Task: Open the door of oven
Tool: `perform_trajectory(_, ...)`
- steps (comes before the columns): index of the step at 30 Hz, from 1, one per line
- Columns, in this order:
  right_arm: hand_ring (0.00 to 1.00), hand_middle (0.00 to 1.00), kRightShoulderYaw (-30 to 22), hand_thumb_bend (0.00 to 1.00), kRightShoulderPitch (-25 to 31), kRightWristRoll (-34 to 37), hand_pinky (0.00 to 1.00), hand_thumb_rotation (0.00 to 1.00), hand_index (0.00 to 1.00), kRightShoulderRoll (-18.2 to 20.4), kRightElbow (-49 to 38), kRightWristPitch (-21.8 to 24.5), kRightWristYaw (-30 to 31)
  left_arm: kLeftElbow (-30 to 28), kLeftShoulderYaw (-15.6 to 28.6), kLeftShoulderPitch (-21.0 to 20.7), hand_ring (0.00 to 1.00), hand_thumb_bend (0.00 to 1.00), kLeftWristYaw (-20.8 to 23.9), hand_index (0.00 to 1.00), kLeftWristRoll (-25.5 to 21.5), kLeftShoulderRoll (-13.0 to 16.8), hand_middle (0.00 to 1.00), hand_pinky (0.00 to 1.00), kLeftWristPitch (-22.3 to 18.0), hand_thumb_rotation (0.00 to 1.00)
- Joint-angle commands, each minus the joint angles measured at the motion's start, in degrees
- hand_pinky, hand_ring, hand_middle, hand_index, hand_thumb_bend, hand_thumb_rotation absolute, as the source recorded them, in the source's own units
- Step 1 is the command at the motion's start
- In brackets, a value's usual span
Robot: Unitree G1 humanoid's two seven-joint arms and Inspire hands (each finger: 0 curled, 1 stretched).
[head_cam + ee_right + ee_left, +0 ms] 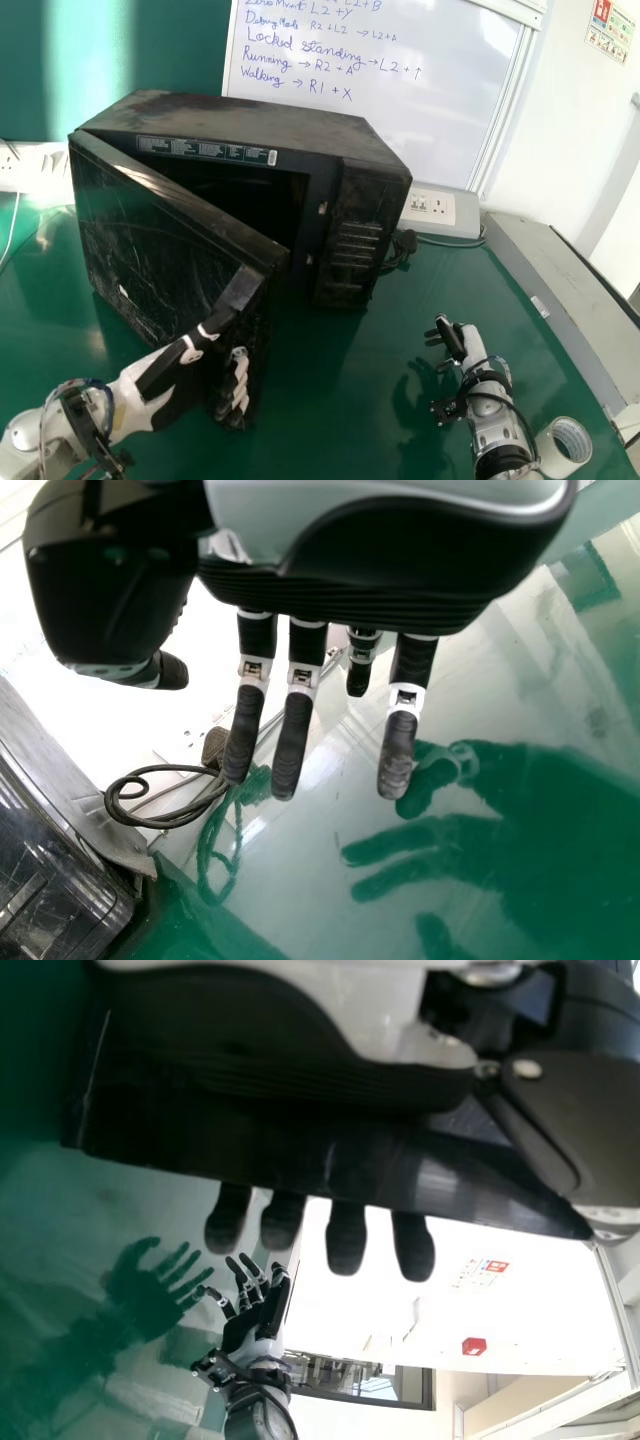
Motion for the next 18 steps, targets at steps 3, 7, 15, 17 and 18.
perform_trajectory(3,0.39,0.51,0.0,0.51,-0.4,0.0,0.33,0.15,0.49,-0.3,0.2,-0.4,-0.1,0.2,3.3,-0.7,0.01,0.69,-1.1,0.06,-5.9,1.0,0.05,0.0,0.0,0.73)
perform_trajectory(7,0.39,0.5,-0.5,0.51,-0.4,0.5,0.32,0.15,0.49,-0.3,0.2,-0.2,0.2,0.1,4.4,-0.3,0.01,0.66,-0.4,0.06,-6.9,2.5,0.06,0.0,1.4,0.71)
perform_trajectory(15,0.39,0.51,-0.9,0.51,-0.5,0.6,0.33,0.15,0.49,-0.2,0.2,0.1,0.0,0.8,6.1,1.5,0.01,0.62,-0.8,0.07,-7.2,4.5,0.05,0.0,-0.4,0.75)
perform_trajectory(17,0.39,0.51,-0.8,0.51,-0.5,0.4,0.32,0.15,0.49,-0.2,0.2,0.2,-0.1,0.9,6.5,2.1,0.01,0.63,-0.8,0.07,-6.8,5.0,0.06,0.0,-1.1,0.76)
perform_trajectory(18,0.39,0.51,-0.8,0.51,-0.5,0.3,0.32,0.15,0.49,-0.2,0.2,0.2,-0.1,0.8,6.8,2.4,0.01,0.63,-0.6,0.07,-6.4,5.1,0.06,0.0,-1.4,0.77)
